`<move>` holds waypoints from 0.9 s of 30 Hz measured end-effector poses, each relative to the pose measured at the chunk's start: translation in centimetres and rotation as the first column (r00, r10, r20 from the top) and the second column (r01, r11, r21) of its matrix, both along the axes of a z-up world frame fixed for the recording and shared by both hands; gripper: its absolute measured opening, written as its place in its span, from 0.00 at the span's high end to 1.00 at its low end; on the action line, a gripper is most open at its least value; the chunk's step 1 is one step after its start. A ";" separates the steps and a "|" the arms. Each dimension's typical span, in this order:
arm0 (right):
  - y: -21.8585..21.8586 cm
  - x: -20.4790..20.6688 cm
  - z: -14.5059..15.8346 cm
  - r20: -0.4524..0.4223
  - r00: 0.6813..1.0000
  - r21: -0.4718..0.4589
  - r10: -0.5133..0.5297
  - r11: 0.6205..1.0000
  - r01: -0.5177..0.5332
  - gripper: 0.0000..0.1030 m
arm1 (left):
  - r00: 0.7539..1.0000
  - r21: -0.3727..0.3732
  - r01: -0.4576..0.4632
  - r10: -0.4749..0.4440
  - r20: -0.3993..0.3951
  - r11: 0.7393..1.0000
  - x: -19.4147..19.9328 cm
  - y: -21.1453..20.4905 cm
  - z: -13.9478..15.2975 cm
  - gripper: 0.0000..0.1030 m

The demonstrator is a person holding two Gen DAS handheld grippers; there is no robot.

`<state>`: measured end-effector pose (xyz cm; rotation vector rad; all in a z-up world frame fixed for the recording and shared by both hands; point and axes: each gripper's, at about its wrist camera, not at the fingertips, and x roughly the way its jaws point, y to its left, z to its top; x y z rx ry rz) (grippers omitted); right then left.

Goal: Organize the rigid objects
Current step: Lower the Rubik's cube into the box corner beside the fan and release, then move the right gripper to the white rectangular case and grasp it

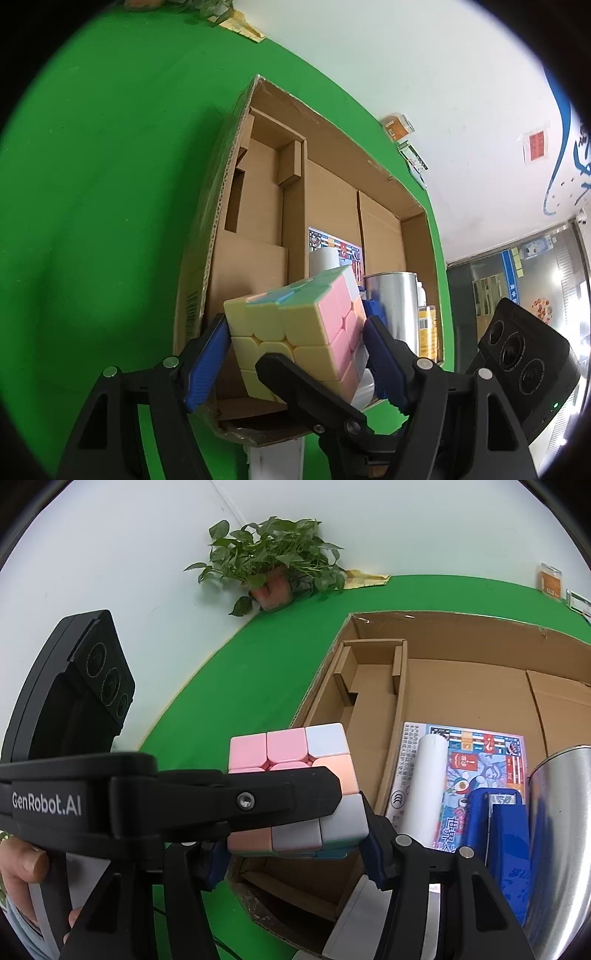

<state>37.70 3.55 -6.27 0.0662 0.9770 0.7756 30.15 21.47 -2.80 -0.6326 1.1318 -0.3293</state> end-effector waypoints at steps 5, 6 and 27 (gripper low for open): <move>-2.7 -3.8 2.9 0.202 0.977 -0.045 -0.064 0.996 0.075 0.01 | 0.960 0.301 -0.163 0.080 0.269 0.939 -3.6 -0.9 5.8 0.20; -3.3 -4.9 3.4 0.259 0.963 -0.055 -0.072 0.994 0.090 0.01 | 0.931 0.344 -0.210 0.080 0.357 0.915 -5.0 -1.5 7.2 0.20; -14.6 -17.9 3.6 0.389 0.906 -0.119 -0.167 0.966 0.229 0.01 | 0.986 0.280 -0.061 0.013 0.169 0.958 -14.8 -5.9 -0.5 0.14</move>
